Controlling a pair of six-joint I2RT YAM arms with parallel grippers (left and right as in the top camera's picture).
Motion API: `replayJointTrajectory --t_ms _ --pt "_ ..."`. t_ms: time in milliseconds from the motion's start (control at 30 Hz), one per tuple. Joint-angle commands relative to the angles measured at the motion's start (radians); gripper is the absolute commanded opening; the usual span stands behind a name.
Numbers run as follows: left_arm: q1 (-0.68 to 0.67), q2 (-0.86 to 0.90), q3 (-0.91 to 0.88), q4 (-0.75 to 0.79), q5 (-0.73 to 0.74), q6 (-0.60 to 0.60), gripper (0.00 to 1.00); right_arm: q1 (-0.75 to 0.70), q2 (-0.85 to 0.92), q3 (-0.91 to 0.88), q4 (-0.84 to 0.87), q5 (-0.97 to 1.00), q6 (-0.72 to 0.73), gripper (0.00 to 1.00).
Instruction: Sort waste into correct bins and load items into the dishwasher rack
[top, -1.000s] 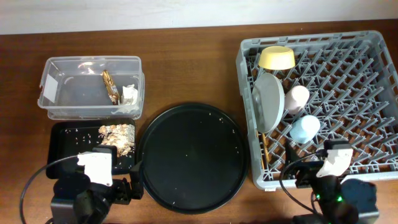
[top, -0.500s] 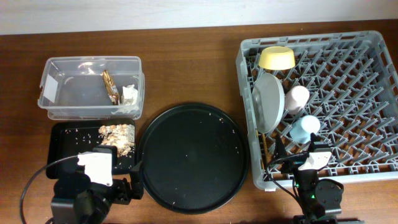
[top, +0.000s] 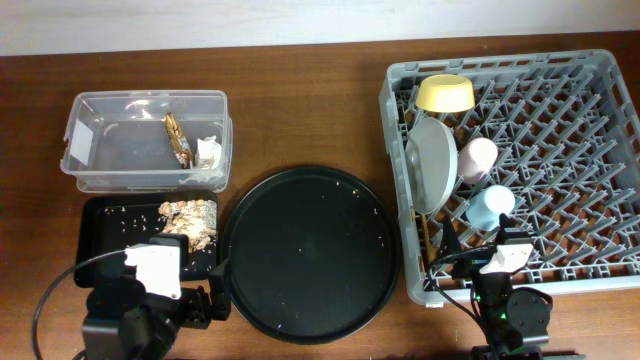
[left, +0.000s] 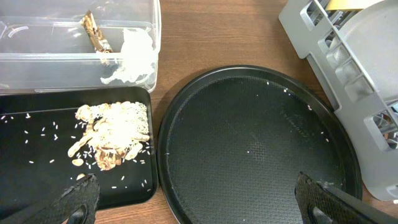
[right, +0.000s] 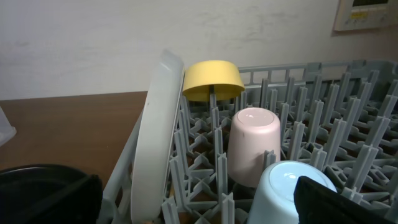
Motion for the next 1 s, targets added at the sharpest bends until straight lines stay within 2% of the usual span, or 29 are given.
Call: replayJointTrajectory --t_ms 0,233,333,433,500,600,700,767,867,900,967 --pt "-0.001 -0.006 -0.003 0.002 0.007 0.016 0.99 -0.006 -0.008 -0.007 -0.004 0.009 -0.006 0.99" --pt "0.002 -0.012 -0.005 -0.001 0.013 0.017 0.99 -0.006 -0.008 -0.007 -0.004 0.009 -0.006 0.99" --pt "0.016 -0.095 -0.109 0.069 -0.044 0.016 0.99 -0.006 -0.008 -0.007 -0.004 0.009 -0.006 0.99" --pt "0.016 -0.284 -0.41 0.344 -0.046 0.016 0.99 -0.006 -0.008 -0.007 -0.004 0.009 -0.006 0.99" --pt "0.016 -0.36 -0.541 0.521 -0.046 0.016 0.99 -0.006 -0.008 -0.007 -0.004 0.009 -0.006 0.99" --pt "0.016 -0.423 -0.718 0.843 -0.074 0.016 0.99 -0.006 -0.008 -0.007 -0.004 0.009 -0.006 0.99" --pt "0.016 -0.451 -0.839 1.106 -0.17 0.016 0.99 -0.006 -0.008 -0.007 -0.004 0.009 -0.006 0.99" --pt "0.016 -0.469 -0.857 1.099 -0.176 0.028 0.99 -0.006 -0.008 -0.007 -0.004 0.009 -0.006 0.99" --pt "0.016 -0.469 -0.857 0.95 -0.151 0.055 0.99 -0.006 -0.008 -0.007 -0.004 0.009 -0.006 0.99" --pt "0.016 -0.469 -0.857 0.951 -0.116 0.122 0.99 -0.006 -0.008 -0.007 -0.004 0.009 -0.006 0.99" --pt "0.016 -0.469 -0.857 0.952 -0.113 0.127 0.99 -0.006 -0.008 -0.007 -0.004 0.009 -0.006 0.99"
